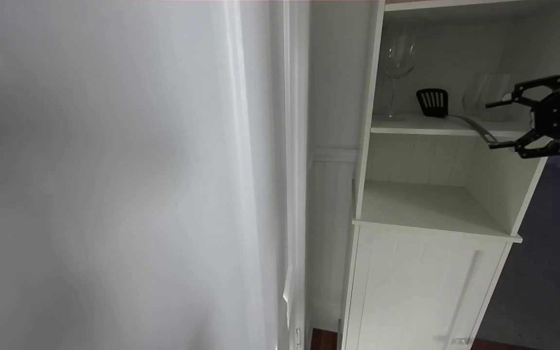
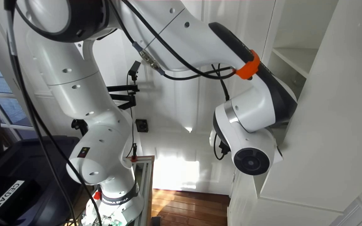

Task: Remove the black spatula from the top shelf and put it in the middle shelf

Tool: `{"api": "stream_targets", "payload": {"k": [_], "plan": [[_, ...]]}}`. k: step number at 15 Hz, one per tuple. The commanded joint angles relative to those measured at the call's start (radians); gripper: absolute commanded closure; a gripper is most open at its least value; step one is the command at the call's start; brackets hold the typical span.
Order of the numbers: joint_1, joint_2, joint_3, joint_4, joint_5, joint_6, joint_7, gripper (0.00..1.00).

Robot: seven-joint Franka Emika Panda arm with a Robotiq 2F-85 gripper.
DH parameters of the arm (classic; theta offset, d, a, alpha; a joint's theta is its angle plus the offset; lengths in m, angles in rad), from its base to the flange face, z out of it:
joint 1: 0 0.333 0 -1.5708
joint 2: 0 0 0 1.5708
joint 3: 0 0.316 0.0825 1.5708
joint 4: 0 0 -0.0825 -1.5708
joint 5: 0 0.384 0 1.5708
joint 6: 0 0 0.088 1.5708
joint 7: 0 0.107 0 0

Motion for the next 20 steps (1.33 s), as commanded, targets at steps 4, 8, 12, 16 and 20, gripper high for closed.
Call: {"api": "stream_targets", "payload": {"k": [4, 8, 12, 16, 20], "plan": [[0.002, -0.123, 0.005, -0.025, -0.149, 0.093, 0.197, 0.0], [-0.004, -0.178, 0.0, -0.029, -0.267, 0.124, 0.295, 0.0], [-0.04, -0.29, -0.012, -0.035, -0.559, 0.051, 0.443, 0.0], [-0.104, -0.44, -0.028, -0.019, -0.879, 0.0, 0.593, 0.0], [-0.097, -0.555, -0.097, 0.019, -1.027, -0.114, 0.641, 0.0]]}}
